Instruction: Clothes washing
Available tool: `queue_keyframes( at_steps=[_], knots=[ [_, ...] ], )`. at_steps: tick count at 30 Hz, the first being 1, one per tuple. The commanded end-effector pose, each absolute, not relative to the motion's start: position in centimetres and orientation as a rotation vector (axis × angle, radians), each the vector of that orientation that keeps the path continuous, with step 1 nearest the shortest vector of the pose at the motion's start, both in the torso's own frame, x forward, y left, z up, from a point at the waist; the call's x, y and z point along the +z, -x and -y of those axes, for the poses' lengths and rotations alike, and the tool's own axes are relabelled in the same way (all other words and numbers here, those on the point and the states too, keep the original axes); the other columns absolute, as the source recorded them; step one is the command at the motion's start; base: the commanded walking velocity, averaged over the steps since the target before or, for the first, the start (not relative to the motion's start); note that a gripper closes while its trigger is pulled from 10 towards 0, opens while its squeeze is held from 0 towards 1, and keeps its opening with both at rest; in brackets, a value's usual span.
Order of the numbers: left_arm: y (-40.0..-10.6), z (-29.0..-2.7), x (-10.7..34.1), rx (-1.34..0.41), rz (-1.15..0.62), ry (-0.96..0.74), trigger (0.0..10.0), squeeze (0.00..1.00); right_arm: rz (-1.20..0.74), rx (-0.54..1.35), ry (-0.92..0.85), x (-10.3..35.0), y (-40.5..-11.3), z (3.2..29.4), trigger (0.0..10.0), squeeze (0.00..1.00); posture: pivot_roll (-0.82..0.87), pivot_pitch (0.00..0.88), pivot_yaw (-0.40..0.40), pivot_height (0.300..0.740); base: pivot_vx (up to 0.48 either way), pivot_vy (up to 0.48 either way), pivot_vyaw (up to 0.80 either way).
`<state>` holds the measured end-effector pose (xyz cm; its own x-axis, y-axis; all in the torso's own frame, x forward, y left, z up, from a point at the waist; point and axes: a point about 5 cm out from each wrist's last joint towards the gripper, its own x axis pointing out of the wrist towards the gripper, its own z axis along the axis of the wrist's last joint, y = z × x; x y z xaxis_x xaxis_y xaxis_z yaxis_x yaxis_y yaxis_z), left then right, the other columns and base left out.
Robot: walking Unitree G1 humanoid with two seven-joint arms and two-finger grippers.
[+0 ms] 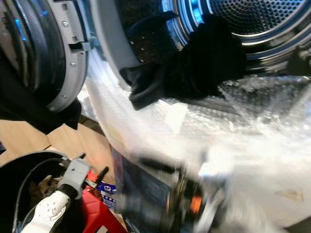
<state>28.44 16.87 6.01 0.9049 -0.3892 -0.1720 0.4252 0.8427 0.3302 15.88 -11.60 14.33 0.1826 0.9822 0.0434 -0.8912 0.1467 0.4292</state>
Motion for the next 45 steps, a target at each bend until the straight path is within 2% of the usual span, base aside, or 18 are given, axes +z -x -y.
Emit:
queue_keyframes(
  at_steps=[1, 5, 7, 9, 10, 13, 15, 19, 21, 25, 29, 33, 36, 38, 45],
  knots=[
    [-28.3, -16.2, 4.9, -0.516, -0.192, -0.357, 10.0, 0.0, -0.276, 1.344, -0.351, 12.8, -16.1, 11.8, 10.0, 0.0, 0.11, 0.039, 0.017, 0.74, 0.0, 0.0, 0.0],
    [-27.2, -14.5, 2.3, -0.699, -0.356, -0.326, 10.0, 0.0, -0.437, 1.133, -0.529, 7.4, -16.2, 13.3, 10.0, 0.0, 0.1, 0.03, 0.026, 0.74, 0.0, 0.0, 0.0],
    [-26.9, -14.2, 1.7, -0.731, -0.381, -0.328, 10.0, 0.0, -0.464, 1.064, -0.569, 6.2, -16.3, 13.7, 10.0, 0.0, 0.1, 0.029, 0.027, 0.74, 0.0, 0.0, 0.0],
    [-26.6, -13.5, 1.1, -0.773, -0.404, -0.33, 10.0, 0.0, -0.496, 0.912, -0.622, 4.2, -17.1, 14.6, 10.0, 0.0, 0.1, 0.026, 0.027, 0.74, 0.0, 0.0, 0.0],
    [-26.5, -13.3, 1.0, -0.787, -0.41, -0.333, 10.0, 0.0, -0.5, 0.876, -0.638, 3.6, -17.2, 14.8, 10.0, 0.0, 0.1, 0.026, 0.027, 0.74, 0.0, 0.0, 0.0],
    [-25.9, -12.3, -0.2, -0.875, -0.508, -0.356, 10.0, 0.0, -0.508, 0.564, -0.615, 0.6, -19.0, 15.4, 10.0, 0.0, 0.1, 0.015, 0.031, 0.74, 0.0, 0.0, 0.0],
    [-25.4, -11.9, -1.0, -0.917, -0.563, -0.401, 10.0, 0.0, -0.554, 0.467, -0.657, -1.0, -19.4, 15.4, 10.0, 0.0, 0.1, 0.009, 0.031, 0.74, 0.0, 0.0, 0.0],
    [-25.5, -12.0, -2.2, -0.803, -0.64, -0.38, 10.0, 0.0, -0.632, 0.348, -0.643, -3.6, -19.0, 15.5, 10.0, 0.0, 0.11, 0.0, 0.045, 0.74, 0.0, 0.0, 0.0],
    [-25.4, -12.6, -3.0, -0.71, -0.709, -0.348, 10.0, 0.0, -0.732, 0.175, -0.587, -5.6, -18.4, 16.3, 10.0, 0.0, 0.12, 0.0, 0.039, 0.74, 0.0, 0.0, 0.0],
    [-25.3, -13.1, -3.4, -0.674, -0.741, -0.334, 10.0, 0.0, -0.823, 0.029, -0.538, -7.1, -17.4, 17.2, 10.0, 0.0, 0.12, 0.0, 0.034, 0.74, 0.0, 0.0, 0.0],
    [-24.7, -15.1, -4.3, -0.558, -0.804, -0.345, 10.0, 0.0, -0.985, -0.184, -0.413, -9.4, -14.5, 19.1, 10.0, 0.0, 0.13, 0.0, 0.037, 0.74, 0.0, 0.0, 0.0],
    [-23.7, -17.0, -5.2, -0.434, -0.872, -0.332, 10.0, 0.0, -1.097, -0.227, -0.267, -10.3, -13.2, 18.9, 10.0, 0.0, 0.13, 0.0, 0.029, 0.74, 0.0, 0.0, 0.0],
    [-23.6, -17.3, -5.3, -0.406, -0.882, -0.328, 10.0, 0.0, -1.126, -0.239, -0.222, -10.5, -13.0, 18.8, 10.0, 0.0, 0.13, 0.0, 0.029, 0.74, 0.0, 0.0, 0.0],
    [-22.8, -17.9, -5.9, -0.349, -0.919, -0.276, 10.0, 0.0, -1.147, -0.259, -0.096, -10.5, -12.8, 19.2, 10.0, 0.0, 0.14, 0.0, 0.025, 0.74, 0.0, 0.0, 0.0],
    [-21.6, -18.6, -6.6, -0.271, -0.949, -0.211, 10.0, 0.0, -1.061, -0.335, -0.035, -9.8, -14.6, 19.9, 10.0, 0.0, 0.12, 0.0, 0.033, 0.74, 0.0, 0.0, 0.0]
  ],
)
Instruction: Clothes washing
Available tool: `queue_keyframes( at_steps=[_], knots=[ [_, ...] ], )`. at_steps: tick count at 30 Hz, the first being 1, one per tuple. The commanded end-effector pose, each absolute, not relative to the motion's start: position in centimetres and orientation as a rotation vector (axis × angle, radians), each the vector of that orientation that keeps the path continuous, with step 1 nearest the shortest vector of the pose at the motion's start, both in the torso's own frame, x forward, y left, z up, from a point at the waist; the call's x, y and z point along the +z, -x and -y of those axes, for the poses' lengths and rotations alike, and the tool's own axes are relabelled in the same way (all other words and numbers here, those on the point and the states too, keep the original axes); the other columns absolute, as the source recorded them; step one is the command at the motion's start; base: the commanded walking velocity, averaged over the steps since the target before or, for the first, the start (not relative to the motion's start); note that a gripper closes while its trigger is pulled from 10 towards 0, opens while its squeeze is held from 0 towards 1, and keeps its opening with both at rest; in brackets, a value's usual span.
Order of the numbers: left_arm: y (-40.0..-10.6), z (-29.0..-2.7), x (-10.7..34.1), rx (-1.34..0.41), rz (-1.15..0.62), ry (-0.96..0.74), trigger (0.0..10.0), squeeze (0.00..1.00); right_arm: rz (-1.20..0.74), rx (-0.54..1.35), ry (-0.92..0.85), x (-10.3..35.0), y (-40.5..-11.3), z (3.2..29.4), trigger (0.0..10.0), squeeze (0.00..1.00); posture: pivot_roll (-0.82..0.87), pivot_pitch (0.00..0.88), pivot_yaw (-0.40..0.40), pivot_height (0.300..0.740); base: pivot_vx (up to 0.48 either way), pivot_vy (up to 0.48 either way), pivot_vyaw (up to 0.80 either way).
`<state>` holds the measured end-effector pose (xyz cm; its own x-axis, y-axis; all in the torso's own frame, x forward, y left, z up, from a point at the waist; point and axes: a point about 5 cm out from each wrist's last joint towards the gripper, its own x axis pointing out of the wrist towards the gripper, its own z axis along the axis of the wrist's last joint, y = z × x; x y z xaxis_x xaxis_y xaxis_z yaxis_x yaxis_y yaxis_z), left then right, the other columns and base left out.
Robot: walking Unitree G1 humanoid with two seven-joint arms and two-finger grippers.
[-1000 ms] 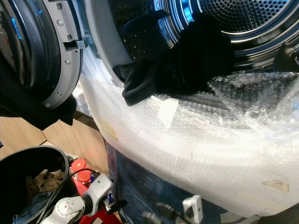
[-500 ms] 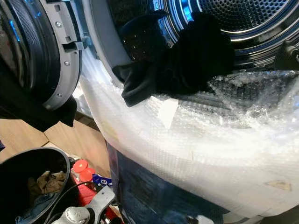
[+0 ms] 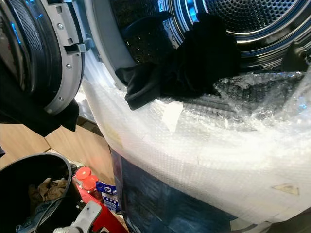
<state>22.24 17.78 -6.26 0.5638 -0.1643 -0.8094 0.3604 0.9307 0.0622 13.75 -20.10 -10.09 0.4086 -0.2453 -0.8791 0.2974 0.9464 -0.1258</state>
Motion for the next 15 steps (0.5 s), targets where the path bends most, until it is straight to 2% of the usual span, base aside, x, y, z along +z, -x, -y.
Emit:
queue_keyframes(
  at_steps=[1, 10, 15],
  knots=[
    [-21.6, -18.6, -6.6, -0.271, -0.949, -0.211, 10.0, 0.0, -1.061, -0.335, -0.035, -9.8, -14.6, 19.9, 10.0, 0.0, 0.12, 0.0, 0.033, 0.74, 0.0, 0.0, 0.0],
    [-21.3, -18.2, -6.8, -0.263, -0.952, -0.187, 10.0, 0.0, -1.026, -0.342, 0.109, -9.2, -15.7, 20.7, 10.0, 0.0, 0.11, 0.0, 0.028, 0.74, 0.0, 0.0, 0.0],
    [-21.2, -18.2, -6.9, -0.243, -0.95, -0.165, 10.0, 0.0, -1.075, -0.353, 0.111, -9.7, -14.5, 20.7, 10.0, 0.0, 0.1, 0.0, 0.035, 0.74, 0.0, 0.0, 0.0]
  ],
)
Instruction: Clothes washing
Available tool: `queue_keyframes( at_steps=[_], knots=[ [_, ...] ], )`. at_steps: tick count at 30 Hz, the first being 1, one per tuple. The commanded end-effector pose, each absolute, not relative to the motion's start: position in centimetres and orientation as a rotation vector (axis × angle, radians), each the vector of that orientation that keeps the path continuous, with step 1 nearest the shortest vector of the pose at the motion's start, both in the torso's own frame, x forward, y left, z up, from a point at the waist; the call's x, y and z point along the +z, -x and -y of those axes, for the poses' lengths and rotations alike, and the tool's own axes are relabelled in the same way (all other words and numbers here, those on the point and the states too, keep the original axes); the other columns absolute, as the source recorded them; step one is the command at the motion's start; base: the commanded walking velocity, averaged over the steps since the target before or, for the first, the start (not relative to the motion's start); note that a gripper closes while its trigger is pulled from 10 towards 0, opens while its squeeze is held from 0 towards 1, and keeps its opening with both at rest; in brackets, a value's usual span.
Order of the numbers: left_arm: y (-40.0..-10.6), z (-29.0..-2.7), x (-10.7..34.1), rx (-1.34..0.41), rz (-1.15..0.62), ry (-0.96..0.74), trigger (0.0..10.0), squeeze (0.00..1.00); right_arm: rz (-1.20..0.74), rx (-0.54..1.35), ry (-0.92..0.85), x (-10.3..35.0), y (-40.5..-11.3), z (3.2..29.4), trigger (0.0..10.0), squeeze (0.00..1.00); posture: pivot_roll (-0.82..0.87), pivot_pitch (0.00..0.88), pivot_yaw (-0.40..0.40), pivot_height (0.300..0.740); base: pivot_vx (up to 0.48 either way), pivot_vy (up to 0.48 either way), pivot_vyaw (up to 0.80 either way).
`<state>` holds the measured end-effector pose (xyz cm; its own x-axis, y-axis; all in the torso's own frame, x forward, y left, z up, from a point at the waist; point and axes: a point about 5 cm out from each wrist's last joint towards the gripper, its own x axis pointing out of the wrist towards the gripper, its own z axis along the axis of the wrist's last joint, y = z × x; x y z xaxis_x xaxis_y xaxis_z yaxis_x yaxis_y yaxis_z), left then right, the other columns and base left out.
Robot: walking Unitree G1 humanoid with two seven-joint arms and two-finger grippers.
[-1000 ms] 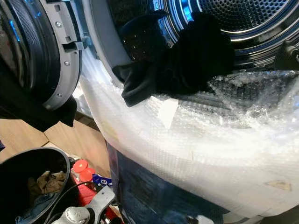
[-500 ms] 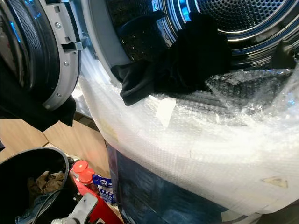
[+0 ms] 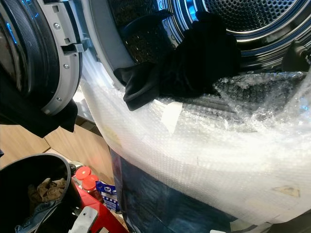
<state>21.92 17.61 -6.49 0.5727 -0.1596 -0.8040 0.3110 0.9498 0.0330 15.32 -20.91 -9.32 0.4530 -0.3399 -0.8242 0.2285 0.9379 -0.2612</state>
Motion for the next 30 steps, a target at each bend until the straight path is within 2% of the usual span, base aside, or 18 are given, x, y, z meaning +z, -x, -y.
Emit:
queue_keyframes(
  at_steps=[1, 30],
  knots=[
    [-21.1, -18.26, -6.95, -0.234, -0.953, -0.158, 10.0, 0.0, -1.09, -0.355, 0.114, -9.87, -14.0, 20.71, 10.0, 0.0, 0.1, 0.0, 0.038, 0.74, 0.0, 0.0, 0.0],
    [-20.96, -18.34, -7.03, -0.225, -0.957, -0.15, 10.0, 0.0, -1.107, -0.359, 0.117, -10.05, -13.48, 20.73, 10.0, 0.0, 0.1, 0.0, 0.038, 0.74, 0.0, 0.0, 0.0]
  ],
)
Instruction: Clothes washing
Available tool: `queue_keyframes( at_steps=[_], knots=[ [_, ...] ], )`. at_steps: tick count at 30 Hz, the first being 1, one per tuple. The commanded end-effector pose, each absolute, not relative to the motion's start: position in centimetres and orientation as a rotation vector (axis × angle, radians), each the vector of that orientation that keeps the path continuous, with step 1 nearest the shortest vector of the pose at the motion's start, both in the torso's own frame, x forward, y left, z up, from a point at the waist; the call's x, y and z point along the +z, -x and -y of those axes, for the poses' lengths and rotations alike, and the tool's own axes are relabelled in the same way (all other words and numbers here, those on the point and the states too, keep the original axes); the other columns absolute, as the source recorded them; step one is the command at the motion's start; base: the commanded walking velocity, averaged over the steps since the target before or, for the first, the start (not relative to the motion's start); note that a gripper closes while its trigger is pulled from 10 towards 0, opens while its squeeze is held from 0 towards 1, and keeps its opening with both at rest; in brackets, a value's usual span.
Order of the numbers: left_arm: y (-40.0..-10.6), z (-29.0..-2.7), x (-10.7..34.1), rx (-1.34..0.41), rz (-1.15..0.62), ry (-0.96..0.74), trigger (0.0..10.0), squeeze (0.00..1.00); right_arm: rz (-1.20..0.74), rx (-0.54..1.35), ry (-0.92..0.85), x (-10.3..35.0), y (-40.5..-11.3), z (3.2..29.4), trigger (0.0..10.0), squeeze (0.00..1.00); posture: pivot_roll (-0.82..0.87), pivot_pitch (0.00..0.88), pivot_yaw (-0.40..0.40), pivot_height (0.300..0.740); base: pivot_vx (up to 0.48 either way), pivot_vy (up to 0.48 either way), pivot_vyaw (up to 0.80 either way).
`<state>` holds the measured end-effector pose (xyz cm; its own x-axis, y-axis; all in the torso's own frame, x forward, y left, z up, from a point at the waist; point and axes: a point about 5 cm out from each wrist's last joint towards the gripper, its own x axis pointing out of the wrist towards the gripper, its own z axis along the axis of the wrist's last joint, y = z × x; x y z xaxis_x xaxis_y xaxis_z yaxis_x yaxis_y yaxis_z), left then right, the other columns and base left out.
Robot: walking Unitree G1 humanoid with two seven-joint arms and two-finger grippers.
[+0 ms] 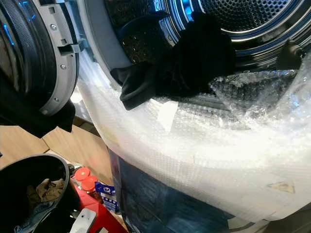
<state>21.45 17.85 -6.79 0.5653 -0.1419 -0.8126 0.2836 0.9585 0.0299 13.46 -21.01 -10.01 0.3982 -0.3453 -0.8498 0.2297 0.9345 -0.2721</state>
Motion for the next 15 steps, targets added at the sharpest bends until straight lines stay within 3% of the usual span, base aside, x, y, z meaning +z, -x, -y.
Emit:
queue_keyframes(
  at_steps=[1, 4, 15],
  knots=[
    [-21.1, -18.4, -6.9, -0.23, -0.951, -0.166, 10.0, 0.0, -1.134, -0.292, 0.142, -10.5, -12.7, 19.9, 10.0, 0.0, 0.05, 0.0, 0.058, 0.74, 0.0, 0.0, 0.0],
    [-21.1, -18.5, -6.9, -0.221, -0.947, -0.16, 10.0, 0.0, -1.152, -0.201, 0.167, -10.9, -11.8, 19.0, 10.0, 0.0, 0.05, 0.0, 0.055, 0.74, 0.0, 0.0, 0.0],
    [-20.3, -18.7, -7.3, -0.199, -0.965, -0.056, 10.0, 0.0, -1.144, -0.201, 0.139, -10.9, -11.7, 19.1, 10.0, 0.0, 0.02, 0.017, 0.031, 0.74, 0.0, 0.0, 0.0]
  ],
)
